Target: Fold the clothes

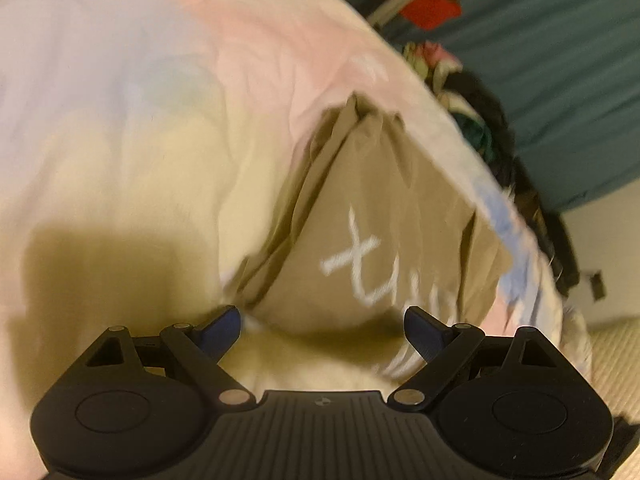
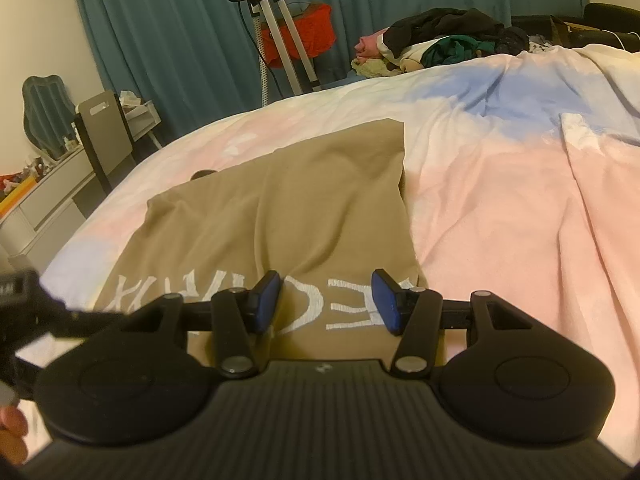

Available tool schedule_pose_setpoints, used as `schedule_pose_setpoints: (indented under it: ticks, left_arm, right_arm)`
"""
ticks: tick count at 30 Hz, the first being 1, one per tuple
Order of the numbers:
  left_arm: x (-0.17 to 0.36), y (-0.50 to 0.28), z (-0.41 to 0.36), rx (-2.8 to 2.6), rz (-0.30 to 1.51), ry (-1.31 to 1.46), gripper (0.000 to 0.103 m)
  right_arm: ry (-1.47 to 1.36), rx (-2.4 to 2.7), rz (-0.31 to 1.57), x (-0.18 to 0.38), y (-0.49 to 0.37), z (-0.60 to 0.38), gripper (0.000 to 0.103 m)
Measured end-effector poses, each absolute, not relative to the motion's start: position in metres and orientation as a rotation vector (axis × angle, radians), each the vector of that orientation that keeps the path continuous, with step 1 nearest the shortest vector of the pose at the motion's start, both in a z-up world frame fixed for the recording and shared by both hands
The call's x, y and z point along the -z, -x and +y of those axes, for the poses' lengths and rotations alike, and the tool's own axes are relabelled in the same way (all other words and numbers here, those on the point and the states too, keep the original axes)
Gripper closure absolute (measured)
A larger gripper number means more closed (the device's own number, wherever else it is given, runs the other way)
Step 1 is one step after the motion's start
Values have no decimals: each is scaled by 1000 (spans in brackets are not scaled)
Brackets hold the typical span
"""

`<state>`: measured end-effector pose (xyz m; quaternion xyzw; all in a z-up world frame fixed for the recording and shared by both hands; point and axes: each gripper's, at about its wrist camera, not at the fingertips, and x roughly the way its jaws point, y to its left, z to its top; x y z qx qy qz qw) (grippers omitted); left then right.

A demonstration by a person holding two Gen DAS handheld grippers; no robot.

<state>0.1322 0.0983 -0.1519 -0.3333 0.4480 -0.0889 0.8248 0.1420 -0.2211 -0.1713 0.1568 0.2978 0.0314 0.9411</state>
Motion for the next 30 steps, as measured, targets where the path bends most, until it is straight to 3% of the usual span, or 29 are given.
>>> schedule_pose_setpoints:
  ticks: [5, 9, 13, 15, 16, 22, 24, 25, 26, 27, 30]
  left_arm:
    - [148, -134, 100, 238, 861, 766, 15]
    - [162, -139, 103, 200, 928, 810, 29]
    - [166, -131, 110, 192, 930, 881, 31]
    - [165, -130, 112, 201, 926, 908, 30]
    - [166, -129, 113, 201, 926, 919, 30]
    - [172, -128, 115, 217, 951, 1016, 35]
    - [173, -129, 112, 235, 950, 1034, 40]
    - [173, -130, 111, 228, 946, 1025, 47]
    - [171, -131, 110, 204, 933, 1010, 63]
    - [169, -132, 110, 184, 921, 996, 70]
    - [161, -133, 112, 196, 875, 1007, 84]
  right_arm:
    - [-334, -59, 606, 170, -141, -223, 50]
    - [-366, -41, 588, 163, -136, -226, 49]
    - [-419, -10, 547, 150, -128, -234, 47]
    - [-538, -17, 527, 142, -120, -245, 32]
    - [-636, -37, 525, 141, -116, -252, 17]
    - [-1141, -165, 589, 159, -92, -271, 13]
    - [-1204, -185, 639, 171, -91, -263, 13]
    - [-1242, -205, 675, 179, -94, -257, 13]
    - [-1278, -239, 710, 187, -97, -250, 13]
    - [-1310, -280, 739, 193, -101, -242, 13]
    - [-1382, -392, 811, 210, -113, -220, 13]
